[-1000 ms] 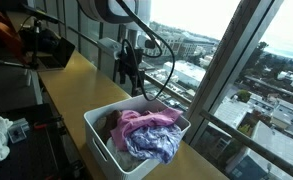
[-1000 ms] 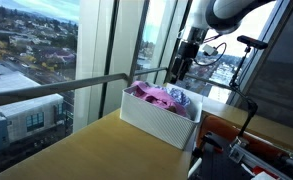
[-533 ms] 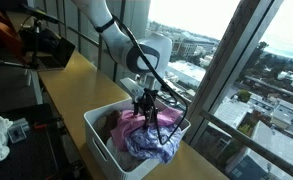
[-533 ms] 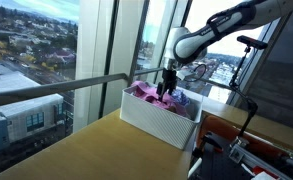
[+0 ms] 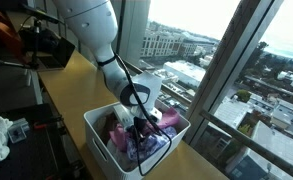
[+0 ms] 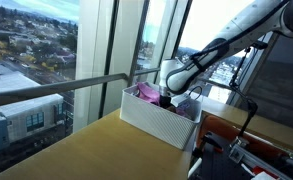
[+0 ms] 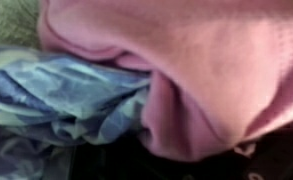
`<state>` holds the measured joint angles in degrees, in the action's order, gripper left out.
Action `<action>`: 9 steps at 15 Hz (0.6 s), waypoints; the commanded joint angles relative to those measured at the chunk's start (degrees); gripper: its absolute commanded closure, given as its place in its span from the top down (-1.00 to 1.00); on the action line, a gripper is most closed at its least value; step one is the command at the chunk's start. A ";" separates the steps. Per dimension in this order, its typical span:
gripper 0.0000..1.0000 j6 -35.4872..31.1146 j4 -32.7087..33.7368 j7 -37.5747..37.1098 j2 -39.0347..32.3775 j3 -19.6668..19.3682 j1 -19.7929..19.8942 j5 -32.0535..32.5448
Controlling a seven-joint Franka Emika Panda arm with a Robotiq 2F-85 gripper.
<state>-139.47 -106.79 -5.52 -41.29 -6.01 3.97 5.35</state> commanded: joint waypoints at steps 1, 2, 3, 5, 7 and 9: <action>-0.11 -0.25 -2.88 -1.75 1.33 -0.30 -1.03 -0.95; -0.24 0.16 -4.11 -2.04 3.34 -0.25 -1.06 -1.22; -0.42 0.44 -5.67 -2.36 5.77 -0.27 -1.08 -1.44; -0.73 1.12 -9.06 -2.54 11.40 -0.09 -0.71 -2.10; -0.98 2.23 -11.99 -2.53 17.41 -0.03 -0.30 -2.96; -1.00 4.45 -13.92 -2.27 23.25 0.10 0.07 -4.03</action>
<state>-138.28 -115.18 -7.93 -28.13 -6.01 3.71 3.31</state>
